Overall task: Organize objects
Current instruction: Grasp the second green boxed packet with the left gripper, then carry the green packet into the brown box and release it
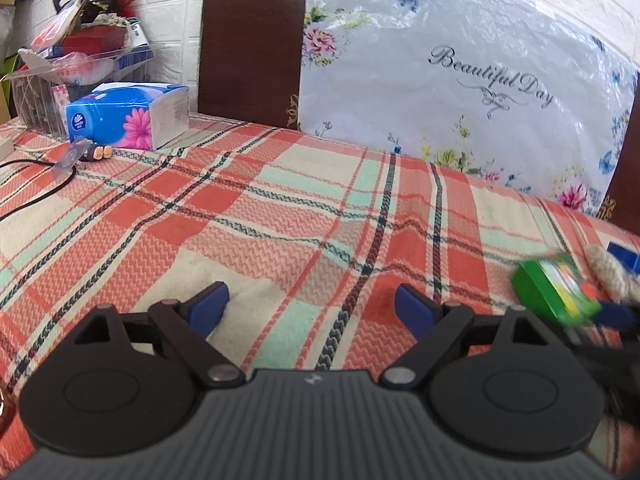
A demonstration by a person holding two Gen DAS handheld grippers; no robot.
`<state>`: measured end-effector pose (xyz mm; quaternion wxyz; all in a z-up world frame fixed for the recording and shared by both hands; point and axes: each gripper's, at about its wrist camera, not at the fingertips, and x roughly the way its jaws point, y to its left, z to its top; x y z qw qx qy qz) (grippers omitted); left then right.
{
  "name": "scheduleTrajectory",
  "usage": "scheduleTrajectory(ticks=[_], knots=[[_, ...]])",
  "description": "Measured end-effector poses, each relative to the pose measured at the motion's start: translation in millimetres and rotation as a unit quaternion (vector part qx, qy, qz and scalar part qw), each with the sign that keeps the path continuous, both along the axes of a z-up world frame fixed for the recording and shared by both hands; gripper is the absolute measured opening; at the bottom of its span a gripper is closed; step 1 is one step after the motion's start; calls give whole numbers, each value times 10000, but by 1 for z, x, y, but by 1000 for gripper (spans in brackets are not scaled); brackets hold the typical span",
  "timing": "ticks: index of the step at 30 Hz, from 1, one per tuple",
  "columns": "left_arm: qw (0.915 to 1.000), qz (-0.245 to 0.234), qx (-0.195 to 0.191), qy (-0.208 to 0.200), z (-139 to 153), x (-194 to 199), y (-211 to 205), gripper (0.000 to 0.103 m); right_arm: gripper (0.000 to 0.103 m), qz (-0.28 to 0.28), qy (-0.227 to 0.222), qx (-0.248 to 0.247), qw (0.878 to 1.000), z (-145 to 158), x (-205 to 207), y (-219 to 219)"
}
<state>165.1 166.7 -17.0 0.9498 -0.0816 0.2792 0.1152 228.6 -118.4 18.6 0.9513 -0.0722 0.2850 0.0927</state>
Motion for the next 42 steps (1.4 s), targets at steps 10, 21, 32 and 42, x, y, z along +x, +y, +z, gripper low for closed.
scheduleTrajectory(ticks=[10,21,32,42], knots=[[9967,-152,648,462,3,-9,-31,95,59,-610,3,-159,9980,-7,-136,-75],[9435,-2985,-1131,891,40,-94,-182,87,73,-1700,96,342,9848,-12,-207,-149],[8996,-3792,-1153,1836,23,-94,-264,44,57,-1573,40,409,9867,-14,-217,-161],[8848,-4477,-904,929,99,-89,-319,27,57,-2247,-1477,-119,9631,32,-220,-186]])
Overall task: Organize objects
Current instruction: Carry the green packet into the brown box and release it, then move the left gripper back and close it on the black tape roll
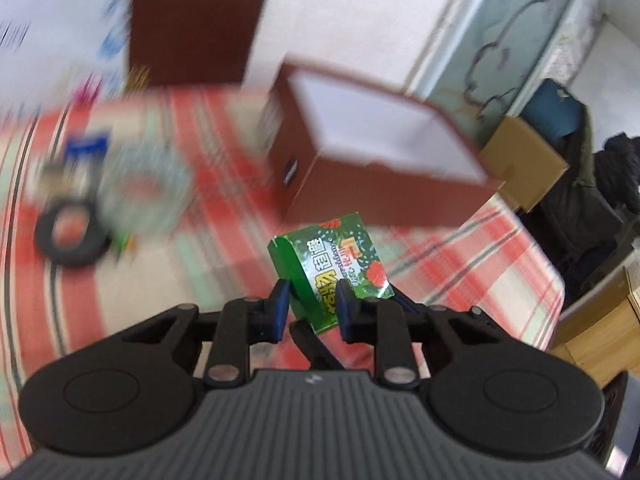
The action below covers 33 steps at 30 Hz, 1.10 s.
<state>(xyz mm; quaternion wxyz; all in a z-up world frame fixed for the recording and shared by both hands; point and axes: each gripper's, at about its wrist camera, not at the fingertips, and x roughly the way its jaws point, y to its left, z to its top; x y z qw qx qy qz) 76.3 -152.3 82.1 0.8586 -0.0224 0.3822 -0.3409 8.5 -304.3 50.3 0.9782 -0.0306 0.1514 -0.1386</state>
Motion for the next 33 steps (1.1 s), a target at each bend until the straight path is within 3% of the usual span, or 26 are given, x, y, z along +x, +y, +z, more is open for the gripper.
scheduleTrajectory(ticks=[7,18,19,27,33], knots=[[9973,-286,-41,-673,37,38,-66,28,57,-530,-457,-58,9975,32,45,-65],[9982,-135,251,-522,16,91,-106,31,61,-664,-159,297,9972,13,106,-119],[9979,-75,361,-538,13,92,-108,34,68,-694,-201,269,9970,12,106,-119],[9963,-89,484,-701,12,69,-96,40,67,-847,-412,290,9951,15,79,-108],[9906,-46,687,-1181,16,28,-84,42,69,-862,-364,402,9948,5,40,-87]])
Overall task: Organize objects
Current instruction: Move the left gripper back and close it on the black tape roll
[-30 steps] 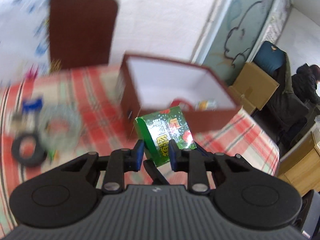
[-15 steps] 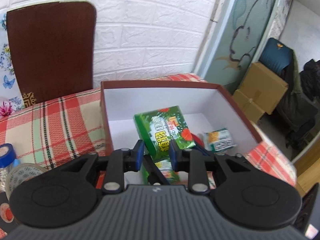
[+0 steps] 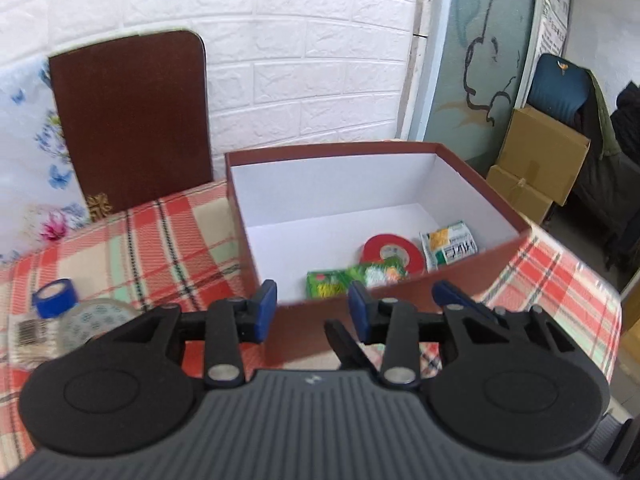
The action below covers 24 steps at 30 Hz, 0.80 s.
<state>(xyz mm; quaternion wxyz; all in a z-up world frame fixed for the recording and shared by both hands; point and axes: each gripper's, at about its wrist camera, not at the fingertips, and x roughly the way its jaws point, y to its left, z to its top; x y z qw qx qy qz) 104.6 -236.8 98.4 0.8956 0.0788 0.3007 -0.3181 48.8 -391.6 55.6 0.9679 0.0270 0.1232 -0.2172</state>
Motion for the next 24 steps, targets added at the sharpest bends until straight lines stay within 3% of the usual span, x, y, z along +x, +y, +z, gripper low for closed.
scheduleTrajectory(ticks=[8,13,24], knots=[[9986,412,247,217,-23,-18,34,44,69,419,822,454,9947,-28,-15,34],[9949,814,513,300,-38,-18,64,44,69,733,1033,279,9916,-37,-15,76],[9829,1620,768,410,-70,-10,139,45,69,1342,1484,-4,9798,-41,-7,126]])
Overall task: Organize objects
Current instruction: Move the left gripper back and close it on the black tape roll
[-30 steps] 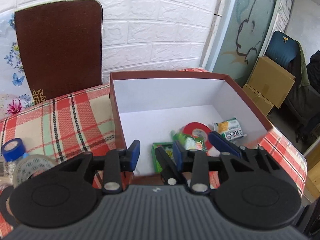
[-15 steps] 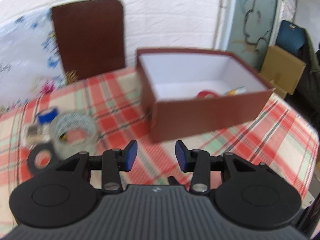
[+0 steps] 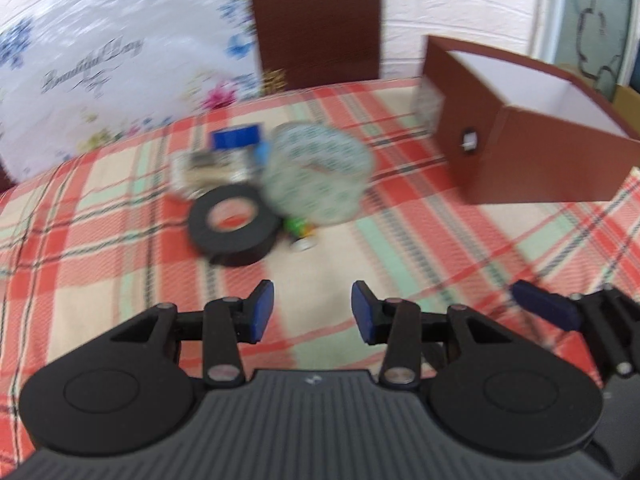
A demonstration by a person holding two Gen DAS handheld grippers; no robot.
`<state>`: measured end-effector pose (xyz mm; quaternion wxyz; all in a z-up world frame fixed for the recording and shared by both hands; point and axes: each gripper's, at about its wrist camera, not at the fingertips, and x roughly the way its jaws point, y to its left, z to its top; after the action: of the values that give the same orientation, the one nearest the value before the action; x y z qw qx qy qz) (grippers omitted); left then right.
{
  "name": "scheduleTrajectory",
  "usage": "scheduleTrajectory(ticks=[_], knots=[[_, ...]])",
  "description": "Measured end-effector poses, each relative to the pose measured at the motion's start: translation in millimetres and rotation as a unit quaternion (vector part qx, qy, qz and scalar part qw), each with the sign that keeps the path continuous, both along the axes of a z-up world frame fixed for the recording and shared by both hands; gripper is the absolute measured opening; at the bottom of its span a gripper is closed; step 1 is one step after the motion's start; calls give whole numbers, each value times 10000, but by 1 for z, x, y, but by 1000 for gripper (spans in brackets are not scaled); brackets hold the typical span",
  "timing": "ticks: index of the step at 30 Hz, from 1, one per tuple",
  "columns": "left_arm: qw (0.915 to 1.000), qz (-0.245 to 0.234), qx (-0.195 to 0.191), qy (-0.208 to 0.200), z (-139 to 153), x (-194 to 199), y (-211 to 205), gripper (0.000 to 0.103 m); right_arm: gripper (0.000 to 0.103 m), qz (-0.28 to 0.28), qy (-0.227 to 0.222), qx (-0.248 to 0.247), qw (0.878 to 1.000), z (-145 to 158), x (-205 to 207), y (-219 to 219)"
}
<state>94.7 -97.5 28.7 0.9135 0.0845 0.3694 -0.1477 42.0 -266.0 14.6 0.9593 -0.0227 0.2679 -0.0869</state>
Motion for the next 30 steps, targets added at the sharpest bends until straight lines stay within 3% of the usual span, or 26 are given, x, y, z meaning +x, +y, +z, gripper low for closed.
scheduleTrajectory(ticks=[9,15,17,19,23,26,30], knots=[[9965,828,-74,26,-23,23,76,50,69,623,254,-130,9977,-3,19,37],[9851,1669,-158,-373,-33,39,139,69,69,902,271,-75,9955,-2,55,61],[9819,1757,-192,-675,-42,38,152,82,69,970,225,-62,9950,-1,71,67],[9800,1797,-530,-665,-40,39,161,82,68,1065,147,-100,9942,1,87,74],[9803,1785,-363,-761,-41,36,154,83,68,1053,186,-17,9943,0,122,78],[9801,1783,-452,-750,-42,38,158,84,79,841,278,249,9958,-1,144,70],[9802,1758,-499,-765,-43,37,158,87,80,678,335,610,9953,-3,164,58]])
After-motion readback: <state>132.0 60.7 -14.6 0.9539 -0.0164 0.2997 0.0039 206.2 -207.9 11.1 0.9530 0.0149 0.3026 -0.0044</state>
